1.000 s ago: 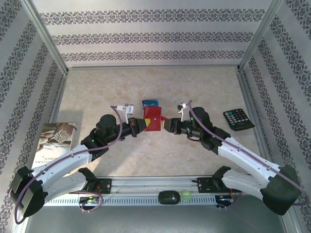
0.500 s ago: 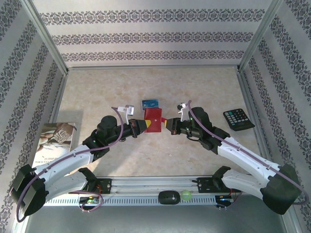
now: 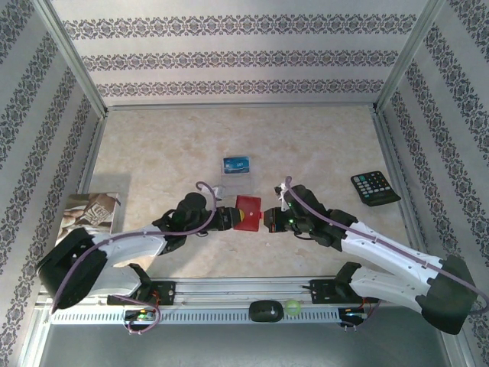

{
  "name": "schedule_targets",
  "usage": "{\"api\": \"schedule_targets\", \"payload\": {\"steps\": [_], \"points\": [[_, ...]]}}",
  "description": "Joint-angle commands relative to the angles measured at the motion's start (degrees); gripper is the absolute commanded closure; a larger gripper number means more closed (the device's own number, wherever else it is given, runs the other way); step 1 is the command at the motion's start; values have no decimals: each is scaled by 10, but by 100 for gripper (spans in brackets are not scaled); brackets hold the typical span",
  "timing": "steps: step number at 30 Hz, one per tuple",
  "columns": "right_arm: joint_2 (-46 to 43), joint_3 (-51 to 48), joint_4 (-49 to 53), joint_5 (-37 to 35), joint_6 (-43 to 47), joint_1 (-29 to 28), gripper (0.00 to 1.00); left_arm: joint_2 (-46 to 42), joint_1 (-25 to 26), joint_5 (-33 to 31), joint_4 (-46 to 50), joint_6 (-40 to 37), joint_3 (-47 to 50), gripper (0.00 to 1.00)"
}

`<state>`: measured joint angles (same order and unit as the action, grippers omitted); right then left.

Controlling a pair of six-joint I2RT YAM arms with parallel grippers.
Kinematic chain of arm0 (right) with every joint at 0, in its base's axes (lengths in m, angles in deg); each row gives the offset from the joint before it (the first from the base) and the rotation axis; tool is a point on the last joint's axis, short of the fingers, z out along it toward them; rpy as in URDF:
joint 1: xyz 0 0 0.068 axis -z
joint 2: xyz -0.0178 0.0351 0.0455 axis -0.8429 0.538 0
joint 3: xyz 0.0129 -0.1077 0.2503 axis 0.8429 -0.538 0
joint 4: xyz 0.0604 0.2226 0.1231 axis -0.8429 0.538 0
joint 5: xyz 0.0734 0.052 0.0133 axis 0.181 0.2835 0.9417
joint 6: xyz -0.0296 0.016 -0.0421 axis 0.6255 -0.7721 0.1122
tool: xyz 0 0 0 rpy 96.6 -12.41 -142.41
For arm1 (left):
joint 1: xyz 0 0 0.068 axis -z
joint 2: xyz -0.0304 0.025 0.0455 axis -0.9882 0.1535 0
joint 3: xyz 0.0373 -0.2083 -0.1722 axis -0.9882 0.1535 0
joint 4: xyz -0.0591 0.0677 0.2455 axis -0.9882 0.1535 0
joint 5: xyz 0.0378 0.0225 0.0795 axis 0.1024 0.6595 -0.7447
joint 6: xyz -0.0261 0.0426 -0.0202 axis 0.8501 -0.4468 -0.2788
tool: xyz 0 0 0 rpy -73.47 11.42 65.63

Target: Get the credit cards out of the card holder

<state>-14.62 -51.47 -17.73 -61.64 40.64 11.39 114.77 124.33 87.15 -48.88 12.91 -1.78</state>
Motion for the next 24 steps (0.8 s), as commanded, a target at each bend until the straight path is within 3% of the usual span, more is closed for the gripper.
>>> {"api": "schedule_targets", "payload": {"steps": [1,6,11,17,24], "points": [[-13,-7,19,-43,-22,-13,100,47,17,-18,54,20,-6,69],[12,-2,20,-54,-22,-27,100,111,23,-3,81,36,-16,60],[28,10,21,-59,-22,-35,100,107,23,-10,108,31,-27,54],[76,48,29,-77,-42,-66,100,-17,1,-85,224,-12,-34,43],[92,70,109,-133,-28,-39,100,-103,1,-122,313,-75,-71,36]]}}
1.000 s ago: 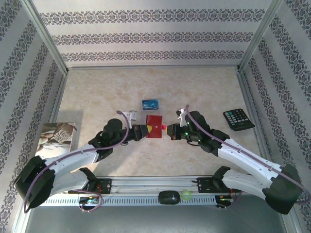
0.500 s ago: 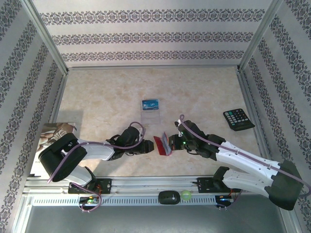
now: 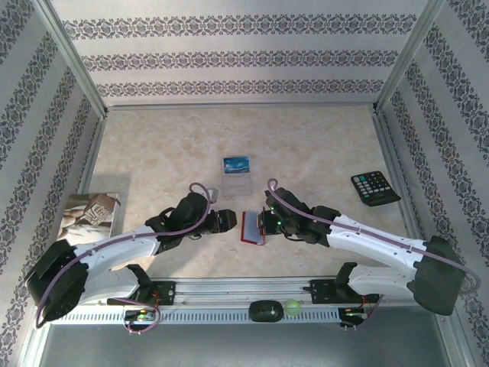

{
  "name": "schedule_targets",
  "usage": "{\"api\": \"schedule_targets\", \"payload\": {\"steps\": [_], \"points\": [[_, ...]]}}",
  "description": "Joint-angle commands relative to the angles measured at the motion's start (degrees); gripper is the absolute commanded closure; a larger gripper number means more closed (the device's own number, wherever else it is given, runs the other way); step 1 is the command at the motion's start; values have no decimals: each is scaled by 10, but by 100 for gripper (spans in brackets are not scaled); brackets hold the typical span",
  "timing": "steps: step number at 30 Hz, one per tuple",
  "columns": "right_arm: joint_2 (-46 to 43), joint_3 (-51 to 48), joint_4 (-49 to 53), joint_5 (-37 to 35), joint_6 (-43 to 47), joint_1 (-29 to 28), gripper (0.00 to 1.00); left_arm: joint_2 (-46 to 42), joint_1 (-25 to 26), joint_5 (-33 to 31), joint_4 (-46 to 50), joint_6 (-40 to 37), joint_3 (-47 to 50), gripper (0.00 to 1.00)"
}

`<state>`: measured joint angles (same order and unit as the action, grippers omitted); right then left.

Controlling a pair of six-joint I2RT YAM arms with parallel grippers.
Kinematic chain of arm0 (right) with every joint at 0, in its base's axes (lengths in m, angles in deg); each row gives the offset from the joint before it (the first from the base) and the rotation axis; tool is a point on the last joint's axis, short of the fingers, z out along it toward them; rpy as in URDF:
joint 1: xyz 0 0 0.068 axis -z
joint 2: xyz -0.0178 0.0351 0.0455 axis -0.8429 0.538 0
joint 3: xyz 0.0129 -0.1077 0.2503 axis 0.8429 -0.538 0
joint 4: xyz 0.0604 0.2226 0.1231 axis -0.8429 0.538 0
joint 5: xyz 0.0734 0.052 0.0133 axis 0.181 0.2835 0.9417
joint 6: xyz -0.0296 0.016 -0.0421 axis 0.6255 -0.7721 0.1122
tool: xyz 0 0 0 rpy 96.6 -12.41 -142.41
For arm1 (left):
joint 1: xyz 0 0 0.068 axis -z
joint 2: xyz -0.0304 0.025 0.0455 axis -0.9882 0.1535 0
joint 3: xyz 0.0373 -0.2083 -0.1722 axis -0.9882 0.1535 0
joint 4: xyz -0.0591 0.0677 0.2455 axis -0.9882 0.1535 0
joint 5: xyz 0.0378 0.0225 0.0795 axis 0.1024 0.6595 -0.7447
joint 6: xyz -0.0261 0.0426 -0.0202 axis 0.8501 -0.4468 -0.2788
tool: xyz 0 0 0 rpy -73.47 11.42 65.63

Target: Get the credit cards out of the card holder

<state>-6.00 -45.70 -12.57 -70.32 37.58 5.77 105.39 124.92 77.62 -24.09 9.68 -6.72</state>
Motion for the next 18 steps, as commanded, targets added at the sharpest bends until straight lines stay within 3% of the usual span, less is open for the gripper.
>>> {"api": "schedule_targets", "payload": {"steps": [1,7,11,15,18], "points": [[3,3,70,-56,1,26,100,-7,-5,-23,67,-47,-25,36],[-2,-73,96,-92,-30,77,100,17,-5,-9,36,-41,-26,35],[65,-110,75,-82,-32,118,100,20,-5,-12,34,-41,-29,35],[108,-110,50,-64,-23,125,80,17,-5,-19,44,-43,-32,33],[66,-101,55,-65,-16,123,63,0,-5,-35,55,-44,-30,30]]}}
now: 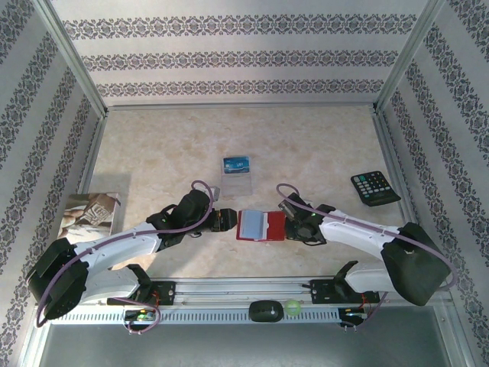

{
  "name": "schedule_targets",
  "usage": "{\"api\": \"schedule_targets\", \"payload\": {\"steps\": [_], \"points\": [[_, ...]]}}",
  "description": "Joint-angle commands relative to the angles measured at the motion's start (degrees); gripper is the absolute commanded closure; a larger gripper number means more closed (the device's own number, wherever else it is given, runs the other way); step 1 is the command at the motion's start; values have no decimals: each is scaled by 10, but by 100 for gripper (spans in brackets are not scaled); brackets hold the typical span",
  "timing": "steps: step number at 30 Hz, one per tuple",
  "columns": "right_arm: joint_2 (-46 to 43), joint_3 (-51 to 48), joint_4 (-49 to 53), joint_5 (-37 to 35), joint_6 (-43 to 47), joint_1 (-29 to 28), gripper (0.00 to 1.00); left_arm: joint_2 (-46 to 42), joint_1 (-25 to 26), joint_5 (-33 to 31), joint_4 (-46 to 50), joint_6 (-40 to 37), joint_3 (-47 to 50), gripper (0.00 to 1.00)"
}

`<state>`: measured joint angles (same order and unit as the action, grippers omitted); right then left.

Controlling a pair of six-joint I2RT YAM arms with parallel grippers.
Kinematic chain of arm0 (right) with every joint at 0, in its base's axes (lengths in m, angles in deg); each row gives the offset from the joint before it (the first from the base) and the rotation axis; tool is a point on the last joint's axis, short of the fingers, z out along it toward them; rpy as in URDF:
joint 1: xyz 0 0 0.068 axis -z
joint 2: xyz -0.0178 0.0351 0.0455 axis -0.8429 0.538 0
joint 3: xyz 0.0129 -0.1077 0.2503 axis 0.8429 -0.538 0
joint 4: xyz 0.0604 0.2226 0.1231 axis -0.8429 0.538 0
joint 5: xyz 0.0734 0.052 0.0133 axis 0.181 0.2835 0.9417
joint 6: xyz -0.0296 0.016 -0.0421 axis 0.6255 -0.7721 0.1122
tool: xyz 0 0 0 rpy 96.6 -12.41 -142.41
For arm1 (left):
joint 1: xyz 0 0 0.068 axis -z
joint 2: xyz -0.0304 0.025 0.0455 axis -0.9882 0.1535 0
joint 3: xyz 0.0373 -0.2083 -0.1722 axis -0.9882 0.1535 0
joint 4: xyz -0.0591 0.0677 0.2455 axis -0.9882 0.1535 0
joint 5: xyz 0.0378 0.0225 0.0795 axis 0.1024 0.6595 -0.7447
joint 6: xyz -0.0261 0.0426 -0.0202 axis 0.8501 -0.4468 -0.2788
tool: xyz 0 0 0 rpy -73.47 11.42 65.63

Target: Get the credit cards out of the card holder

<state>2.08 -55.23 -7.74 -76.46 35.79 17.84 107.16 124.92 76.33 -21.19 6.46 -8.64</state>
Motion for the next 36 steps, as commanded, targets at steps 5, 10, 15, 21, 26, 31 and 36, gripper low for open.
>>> {"api": "schedule_targets", "payload": {"steps": [5,10,15,21,26,31,36], "points": [[-127,43,87,-27,23,3,43,-54,-6,-58,55,-24,-13,26],[-174,99,127,-53,33,-35,41,-76,-10,-89,86,-44,-27,24],[-90,154,72,-55,54,-124,39,-88,-15,-112,112,-53,-33,23],[72,214,32,-32,65,-152,38,-114,-17,-119,134,-52,-20,23],[160,253,32,-59,74,-169,32,-145,-20,-128,142,-49,3,22],[216,275,24,-58,75,-173,28,-155,-25,-129,146,-51,9,22],[240,281,18,-59,74,-177,24,-155,-28,-129,148,-52,10,22]]}}
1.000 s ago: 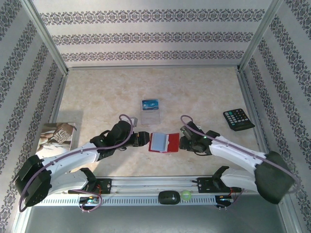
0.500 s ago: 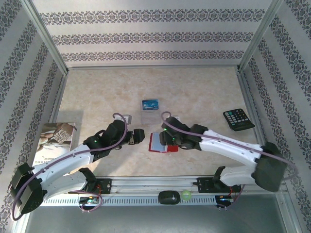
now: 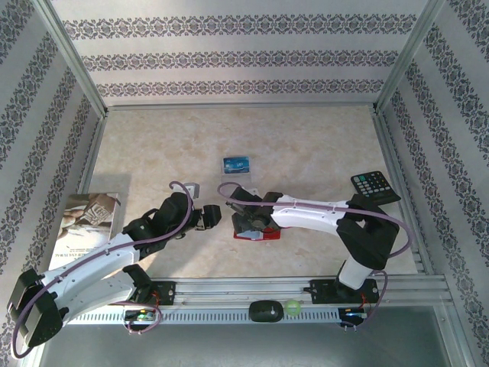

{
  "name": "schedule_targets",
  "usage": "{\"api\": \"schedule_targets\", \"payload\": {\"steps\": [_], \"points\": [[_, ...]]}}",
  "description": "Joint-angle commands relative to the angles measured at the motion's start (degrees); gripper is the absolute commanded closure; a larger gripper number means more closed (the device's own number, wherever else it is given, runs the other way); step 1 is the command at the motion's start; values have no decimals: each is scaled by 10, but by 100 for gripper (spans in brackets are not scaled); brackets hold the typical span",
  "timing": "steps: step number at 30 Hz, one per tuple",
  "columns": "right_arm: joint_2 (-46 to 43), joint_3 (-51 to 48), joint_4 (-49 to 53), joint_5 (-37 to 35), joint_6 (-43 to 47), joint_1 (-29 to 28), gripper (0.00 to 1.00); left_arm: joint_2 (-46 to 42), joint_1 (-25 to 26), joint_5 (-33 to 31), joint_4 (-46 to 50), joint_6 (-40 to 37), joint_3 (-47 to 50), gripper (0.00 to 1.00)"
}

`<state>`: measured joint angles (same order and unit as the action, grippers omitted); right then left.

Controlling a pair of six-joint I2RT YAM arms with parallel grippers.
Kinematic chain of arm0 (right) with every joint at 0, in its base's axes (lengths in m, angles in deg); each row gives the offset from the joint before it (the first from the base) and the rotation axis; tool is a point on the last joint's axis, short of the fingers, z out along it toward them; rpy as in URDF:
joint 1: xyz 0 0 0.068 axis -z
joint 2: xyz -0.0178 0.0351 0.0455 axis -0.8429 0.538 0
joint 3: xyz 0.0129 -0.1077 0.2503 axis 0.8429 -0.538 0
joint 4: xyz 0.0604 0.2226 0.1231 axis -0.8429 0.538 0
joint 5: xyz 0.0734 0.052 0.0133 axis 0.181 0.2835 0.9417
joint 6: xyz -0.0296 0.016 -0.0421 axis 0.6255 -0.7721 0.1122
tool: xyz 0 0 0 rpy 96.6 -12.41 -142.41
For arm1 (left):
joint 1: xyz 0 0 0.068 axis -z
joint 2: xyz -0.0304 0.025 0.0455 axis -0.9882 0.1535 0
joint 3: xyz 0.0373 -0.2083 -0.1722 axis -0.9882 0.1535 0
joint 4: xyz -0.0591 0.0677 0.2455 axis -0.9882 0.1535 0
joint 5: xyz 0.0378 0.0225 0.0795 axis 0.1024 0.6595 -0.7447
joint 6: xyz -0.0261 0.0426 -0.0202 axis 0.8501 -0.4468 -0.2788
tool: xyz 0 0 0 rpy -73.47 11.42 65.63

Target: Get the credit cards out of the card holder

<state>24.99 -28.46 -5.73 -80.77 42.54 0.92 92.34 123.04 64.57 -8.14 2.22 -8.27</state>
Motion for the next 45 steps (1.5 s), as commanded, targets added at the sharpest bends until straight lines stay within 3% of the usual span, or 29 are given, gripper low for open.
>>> {"api": "schedule_targets", "payload": {"steps": [1,8,25,32,38,45], "points": [[16,14,-3,-15,6,-8,24,-7,-9,-10,16,-10,8,22],[43,-3,-18,-1,3,-8,27,-6,-11,-8,14,-9,10,22],[-15,-82,-119,19,50,-5,63,28,-13,42,-25,-9,9,25],[-39,-99,-181,46,81,-3,85,82,-12,103,-62,-15,5,42],[-35,-110,-227,46,42,-1,98,129,-9,147,-145,9,28,73],[-39,-133,-273,37,-28,-2,100,195,-1,165,-220,32,37,92]]}}
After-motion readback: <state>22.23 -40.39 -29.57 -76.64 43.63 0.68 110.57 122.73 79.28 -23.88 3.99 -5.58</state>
